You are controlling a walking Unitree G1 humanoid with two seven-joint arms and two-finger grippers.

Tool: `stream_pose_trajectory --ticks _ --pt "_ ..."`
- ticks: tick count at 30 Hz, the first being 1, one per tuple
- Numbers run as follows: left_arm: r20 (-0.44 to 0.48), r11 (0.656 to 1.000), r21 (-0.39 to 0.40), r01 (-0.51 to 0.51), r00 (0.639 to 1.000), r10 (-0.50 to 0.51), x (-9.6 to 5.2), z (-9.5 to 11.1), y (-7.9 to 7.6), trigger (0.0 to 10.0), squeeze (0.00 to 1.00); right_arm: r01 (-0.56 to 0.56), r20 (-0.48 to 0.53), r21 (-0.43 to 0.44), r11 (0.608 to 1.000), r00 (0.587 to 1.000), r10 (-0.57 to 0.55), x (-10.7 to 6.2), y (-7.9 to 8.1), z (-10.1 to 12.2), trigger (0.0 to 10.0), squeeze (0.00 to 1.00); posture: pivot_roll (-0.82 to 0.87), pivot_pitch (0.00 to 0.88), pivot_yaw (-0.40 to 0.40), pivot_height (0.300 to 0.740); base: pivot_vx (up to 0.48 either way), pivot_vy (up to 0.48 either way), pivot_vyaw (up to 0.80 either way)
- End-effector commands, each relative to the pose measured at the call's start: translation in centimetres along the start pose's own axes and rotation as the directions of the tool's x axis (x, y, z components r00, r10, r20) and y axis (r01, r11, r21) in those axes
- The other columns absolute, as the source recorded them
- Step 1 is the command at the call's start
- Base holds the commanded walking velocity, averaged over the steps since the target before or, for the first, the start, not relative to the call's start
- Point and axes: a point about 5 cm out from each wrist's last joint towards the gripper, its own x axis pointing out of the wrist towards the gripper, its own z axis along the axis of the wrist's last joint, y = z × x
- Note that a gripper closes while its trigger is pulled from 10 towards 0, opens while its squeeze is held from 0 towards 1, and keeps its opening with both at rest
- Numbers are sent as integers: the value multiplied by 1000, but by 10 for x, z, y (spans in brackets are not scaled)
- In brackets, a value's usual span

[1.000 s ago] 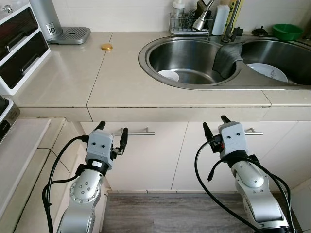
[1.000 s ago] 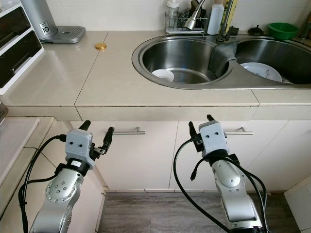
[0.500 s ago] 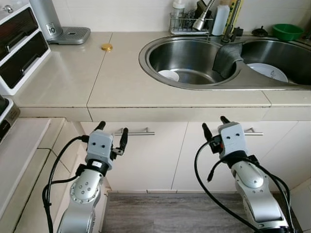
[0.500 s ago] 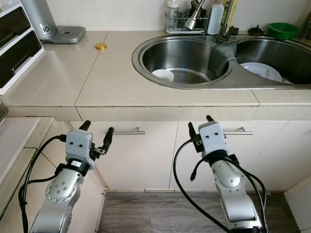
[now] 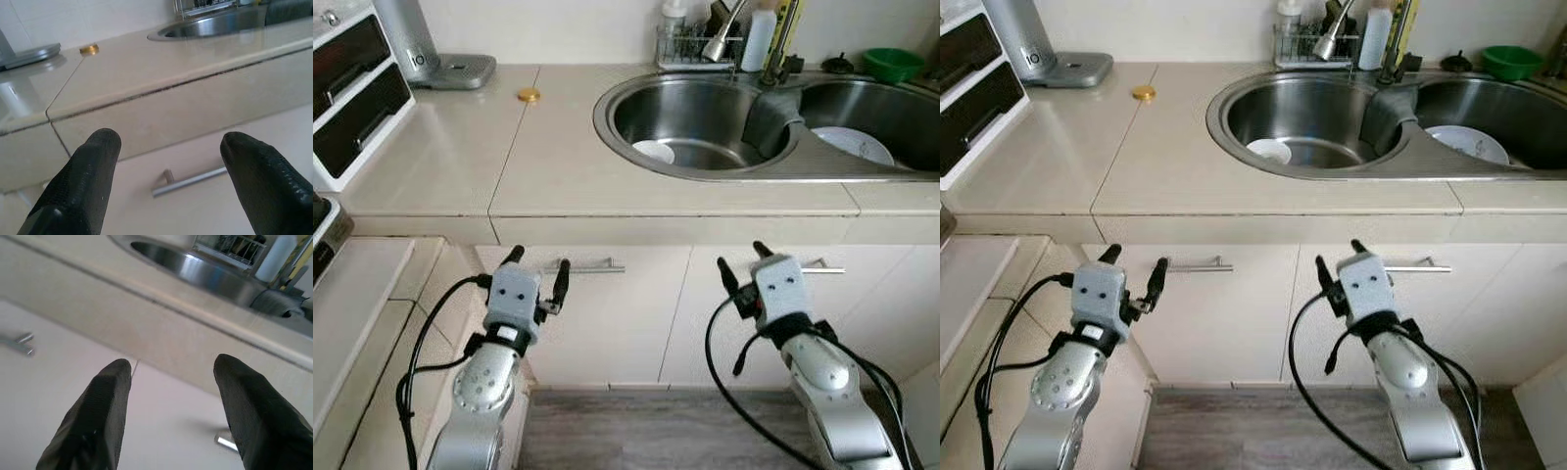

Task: Kitchen organization

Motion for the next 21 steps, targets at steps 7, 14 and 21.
stream_pose_trajectory --ticks 7,14,21 --pt "-3 1000 9 1 1000 -1 1 1 -2 10000 0 21 -9 10 1000 1000 -21 -8 7 1 10000 0 -33 8 -17 740 0 0 0" --pt "-8 1000 5 -3 1000 3 2 1 1 10000 0 54 -21 35 998 998 -53 -6 6 0 10000 0 -31 10 -12 740 0 0 0" --pt "-9 1000 0 -2 1000 2 3 0 2 10000 0 70 -24 40 997 997 -69 -6 6 0 10000 0 -34 11 -11 740 0 0 0"
